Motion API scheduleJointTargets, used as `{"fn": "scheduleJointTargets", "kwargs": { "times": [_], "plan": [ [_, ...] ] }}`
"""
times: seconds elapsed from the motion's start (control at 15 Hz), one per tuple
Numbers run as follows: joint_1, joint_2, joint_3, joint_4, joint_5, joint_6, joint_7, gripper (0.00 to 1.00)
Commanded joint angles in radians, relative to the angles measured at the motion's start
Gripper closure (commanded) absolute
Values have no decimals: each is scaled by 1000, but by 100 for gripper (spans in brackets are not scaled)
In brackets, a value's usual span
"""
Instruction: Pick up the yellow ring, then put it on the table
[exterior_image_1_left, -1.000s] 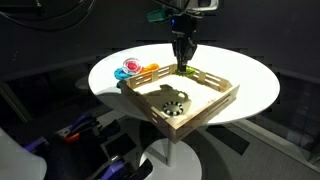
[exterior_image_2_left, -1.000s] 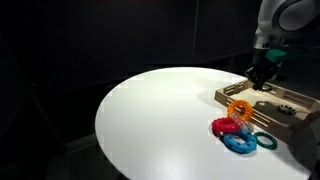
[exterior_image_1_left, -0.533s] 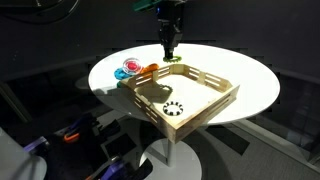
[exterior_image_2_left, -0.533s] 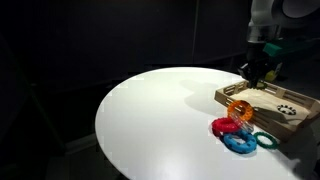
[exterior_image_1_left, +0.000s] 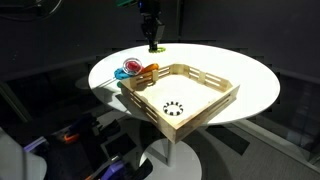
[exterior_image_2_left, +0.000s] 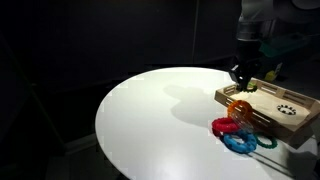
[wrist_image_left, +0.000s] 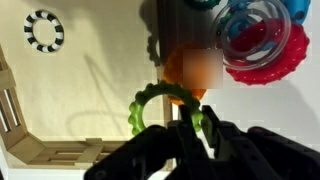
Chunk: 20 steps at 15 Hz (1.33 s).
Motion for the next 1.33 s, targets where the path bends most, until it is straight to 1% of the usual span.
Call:
{"fn": "scheduleJointTargets", "kwargs": {
  "times": [0.0,0.4,0.8,0.93,1.0,1.07,1.13,1.27],
  "plan": [
    [18,-23,29,-11,-7,-31,-19,93],
    [37,-30,53,-52,18,-73,-77,93],
    [30,-12,50,-84,16,-99,-106,93],
    [28,-6,48,-91,12,-99,-111,91],
    [27,-3,47,-93,11,-101,-112,85],
    [26,0,47,-94,10,-102,-112,57],
    [25,3,46,-94,9,-104,-112,56],
    [23,10,44,-92,9,-108,-113,42]
  ]
}}
